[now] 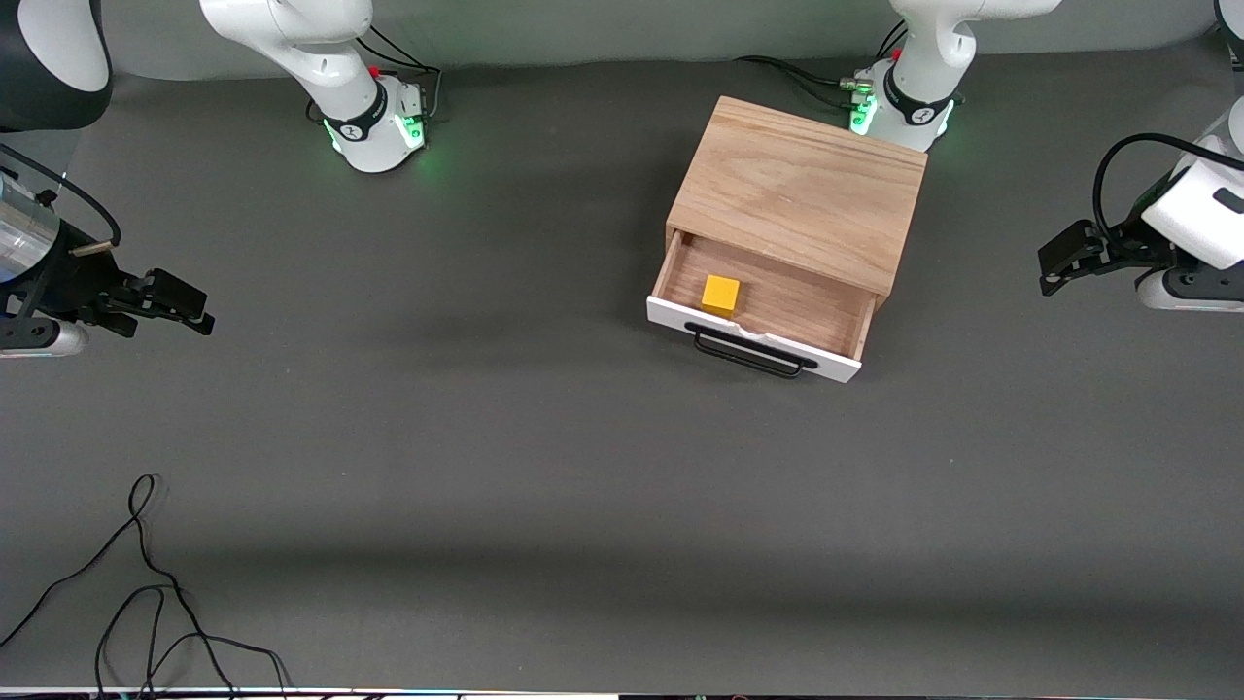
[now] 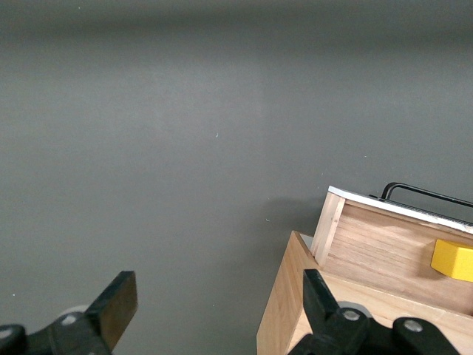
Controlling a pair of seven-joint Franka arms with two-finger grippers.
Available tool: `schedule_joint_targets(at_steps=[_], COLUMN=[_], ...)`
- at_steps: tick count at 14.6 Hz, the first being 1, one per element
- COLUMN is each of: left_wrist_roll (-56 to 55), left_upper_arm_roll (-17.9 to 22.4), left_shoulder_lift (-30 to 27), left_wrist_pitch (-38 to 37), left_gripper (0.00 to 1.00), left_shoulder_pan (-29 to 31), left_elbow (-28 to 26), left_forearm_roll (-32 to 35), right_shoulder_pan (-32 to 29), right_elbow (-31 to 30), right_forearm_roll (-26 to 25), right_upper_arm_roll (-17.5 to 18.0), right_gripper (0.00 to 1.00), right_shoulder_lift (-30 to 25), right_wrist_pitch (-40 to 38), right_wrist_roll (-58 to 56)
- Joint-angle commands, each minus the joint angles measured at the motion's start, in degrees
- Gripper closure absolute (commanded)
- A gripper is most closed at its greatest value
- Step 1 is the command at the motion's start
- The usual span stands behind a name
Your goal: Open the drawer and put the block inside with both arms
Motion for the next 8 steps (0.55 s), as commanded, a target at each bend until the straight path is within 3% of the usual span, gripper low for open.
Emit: schedule_joint_targets(at_steps=[1, 8], left_wrist_roll=[0.7, 0.8], left_upper_arm_roll=[0.3, 0.4], left_shoulder_lift=[0.5, 0.5], left_wrist_pitch=[-1.5, -1.9], left_gripper=[0.00, 0.00], left_shoulder_pan=[-0.4, -0.3], left_elbow=[1.4, 1.3], left_forearm_roll=[0.8, 0.8], right_shoulder_pan=[-0.6, -0.6], right_elbow=[0.0, 0.1], right_forearm_roll=[-0.1, -0.1], right_upper_arm_roll=[0.2, -0.2], right_gripper=[0.00, 0.00], right_shoulder_lift=[-0.4, -0.4], right_wrist_pitch=[-0.3, -0.4], right_wrist_roll=[-1.7, -1.5])
